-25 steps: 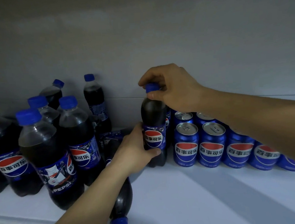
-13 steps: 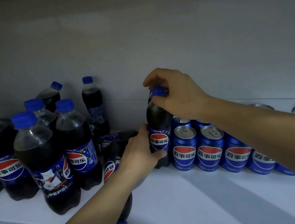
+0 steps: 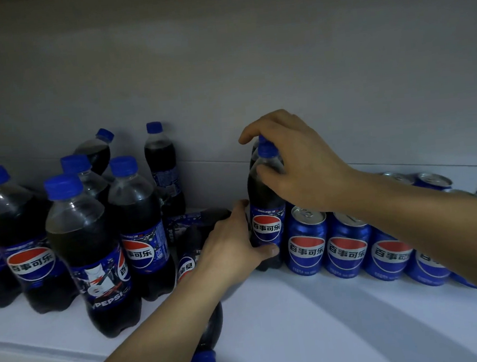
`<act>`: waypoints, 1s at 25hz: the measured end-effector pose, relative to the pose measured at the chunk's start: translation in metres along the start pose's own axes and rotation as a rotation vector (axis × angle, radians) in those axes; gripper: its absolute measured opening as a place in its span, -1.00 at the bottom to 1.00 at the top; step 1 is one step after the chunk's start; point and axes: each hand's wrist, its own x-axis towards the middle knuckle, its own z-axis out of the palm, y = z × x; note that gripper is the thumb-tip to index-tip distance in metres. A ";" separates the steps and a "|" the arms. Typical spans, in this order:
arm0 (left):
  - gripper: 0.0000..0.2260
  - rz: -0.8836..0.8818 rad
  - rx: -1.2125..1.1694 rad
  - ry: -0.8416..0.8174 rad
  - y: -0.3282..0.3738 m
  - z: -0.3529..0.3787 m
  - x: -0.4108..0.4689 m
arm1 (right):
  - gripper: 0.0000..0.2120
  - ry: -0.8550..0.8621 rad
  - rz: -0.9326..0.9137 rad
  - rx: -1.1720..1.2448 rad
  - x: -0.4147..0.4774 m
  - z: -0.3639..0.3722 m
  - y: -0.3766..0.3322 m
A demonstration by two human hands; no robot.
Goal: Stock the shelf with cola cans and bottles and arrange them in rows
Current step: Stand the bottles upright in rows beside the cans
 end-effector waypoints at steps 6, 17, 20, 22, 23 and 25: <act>-0.44 0.086 0.060 0.115 -0.010 -0.042 -0.022 | -0.65 0.073 -0.127 -0.030 -0.020 -0.005 -0.026; -0.78 0.061 -0.251 -0.014 -0.052 -0.036 -0.035 | -0.62 -0.376 -0.704 -0.247 -0.108 0.088 -0.071; -0.75 0.088 -0.324 -0.072 -0.045 -0.035 -0.036 | -0.73 -0.288 -0.729 -0.237 -0.112 0.087 -0.070; -0.67 0.120 -0.486 -0.089 -0.040 -0.039 -0.035 | -0.75 -0.204 -0.650 -0.135 -0.107 0.075 -0.065; -0.59 0.136 -0.595 -0.098 -0.039 -0.041 -0.035 | -0.74 -0.151 -0.568 -0.054 -0.102 0.066 -0.062; -0.45 0.205 -0.782 -0.120 -0.040 -0.042 -0.035 | -0.71 -0.039 -0.339 0.131 -0.085 0.044 -0.057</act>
